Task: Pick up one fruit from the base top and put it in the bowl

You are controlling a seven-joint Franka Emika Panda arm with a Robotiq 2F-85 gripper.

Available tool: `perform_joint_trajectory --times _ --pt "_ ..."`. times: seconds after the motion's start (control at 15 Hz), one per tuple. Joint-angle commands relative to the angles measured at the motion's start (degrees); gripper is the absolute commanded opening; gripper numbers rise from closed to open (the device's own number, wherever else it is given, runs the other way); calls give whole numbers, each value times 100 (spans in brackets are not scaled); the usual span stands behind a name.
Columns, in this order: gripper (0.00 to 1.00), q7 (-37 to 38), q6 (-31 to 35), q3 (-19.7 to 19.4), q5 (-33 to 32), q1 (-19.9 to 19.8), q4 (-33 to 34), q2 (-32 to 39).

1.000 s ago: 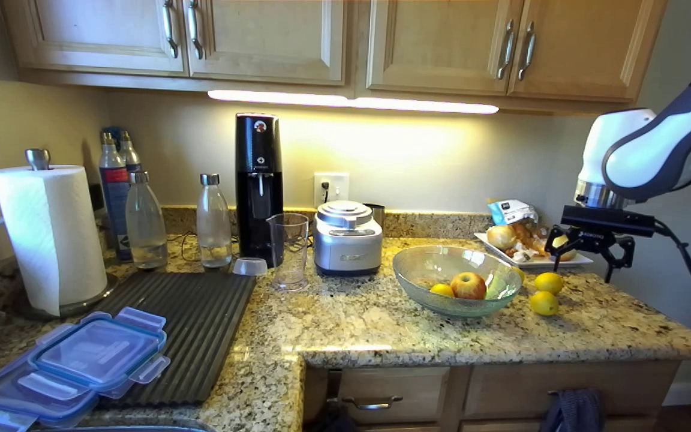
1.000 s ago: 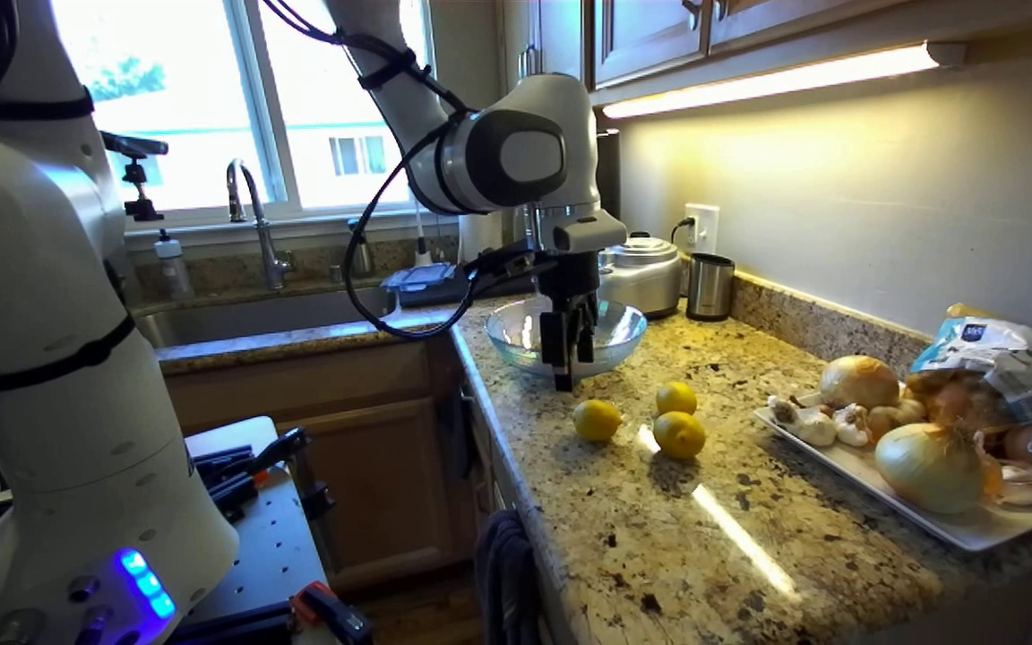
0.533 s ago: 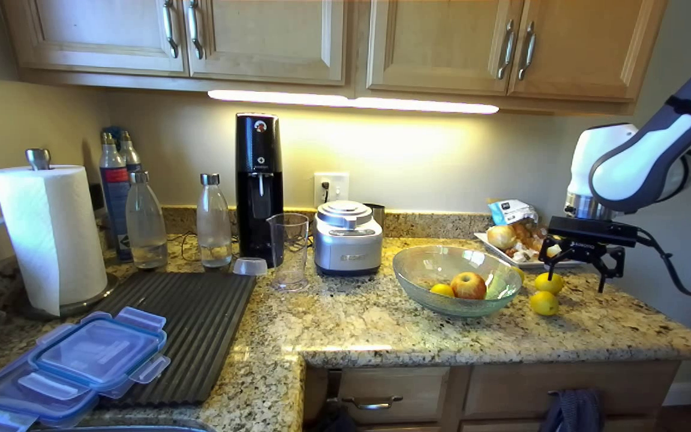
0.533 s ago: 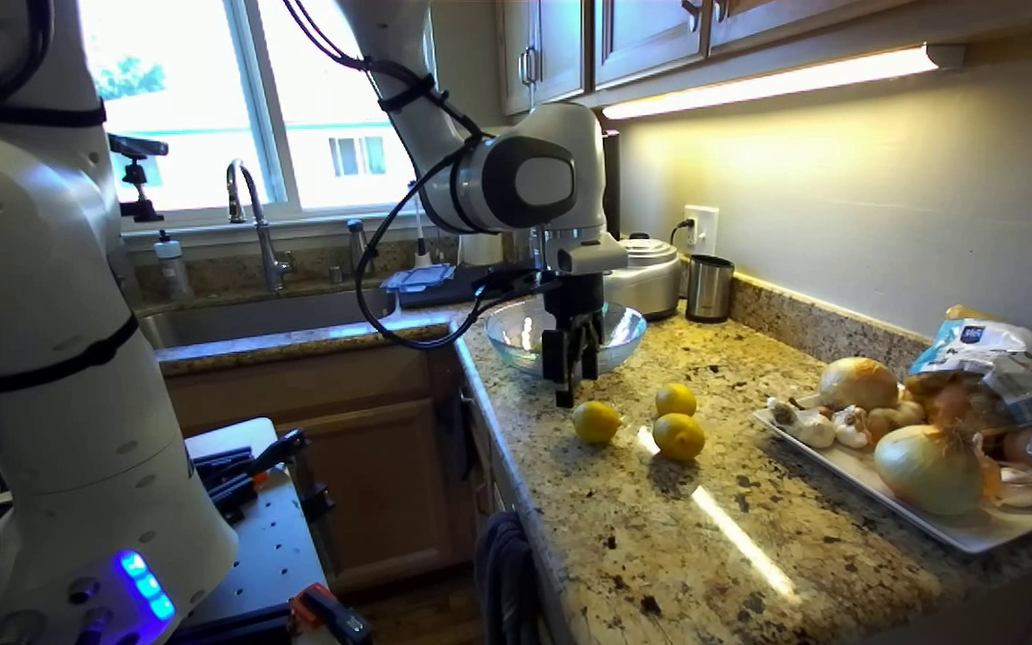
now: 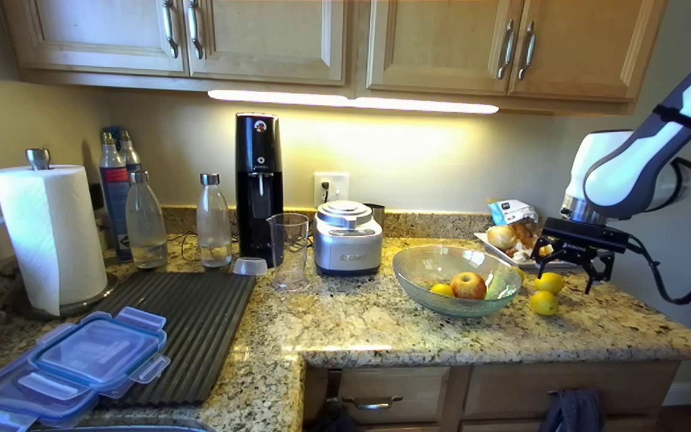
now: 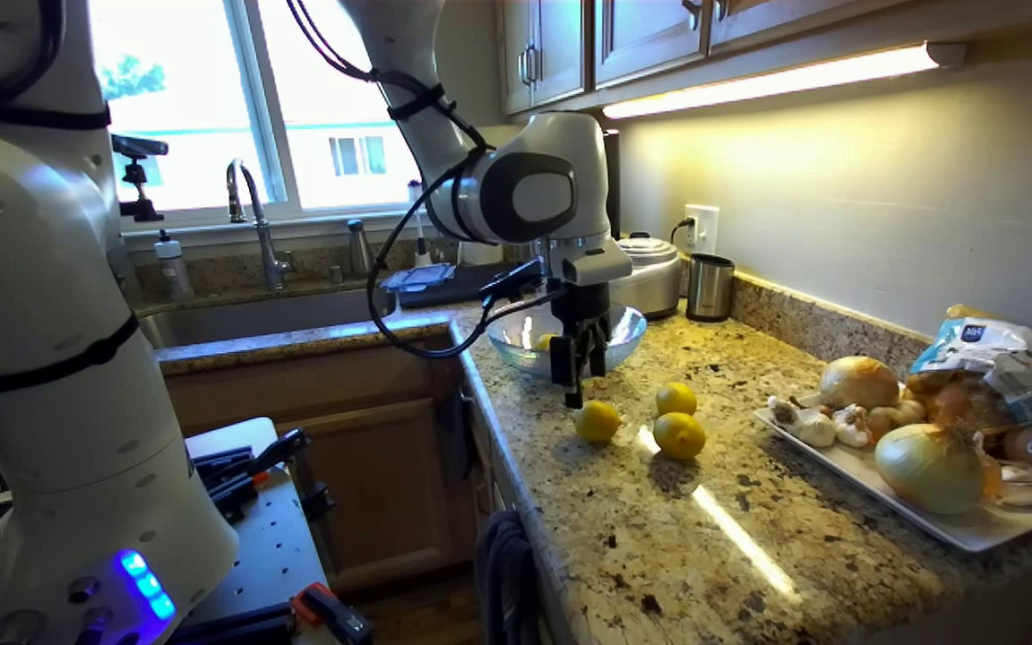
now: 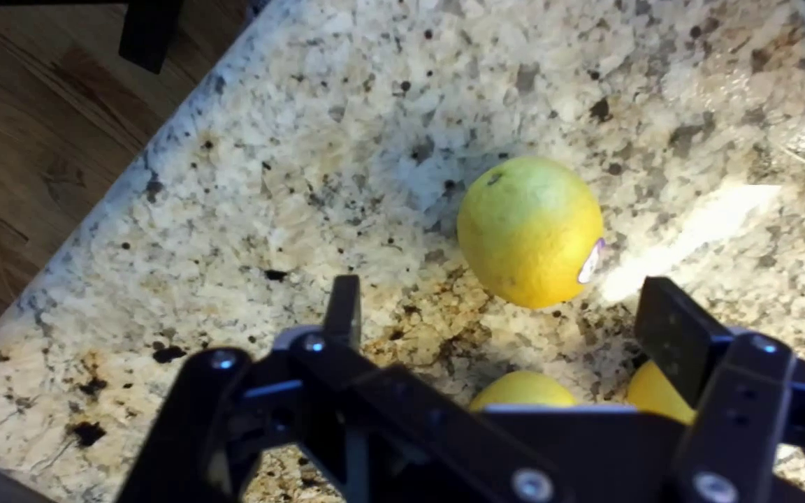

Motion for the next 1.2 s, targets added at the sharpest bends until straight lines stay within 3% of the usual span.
perform_joint_trajectory --times 0.0,1.0,1.07,1.13 --pt "100 -274 435 -115 436 114 106 387" --pt "99 -1434 721 88 2017 -2 594 1338" --pt "76 -1501 720 104 2114 -14 604 1349" --pt "74 -1563 721 108 2190 -13 615 1364"
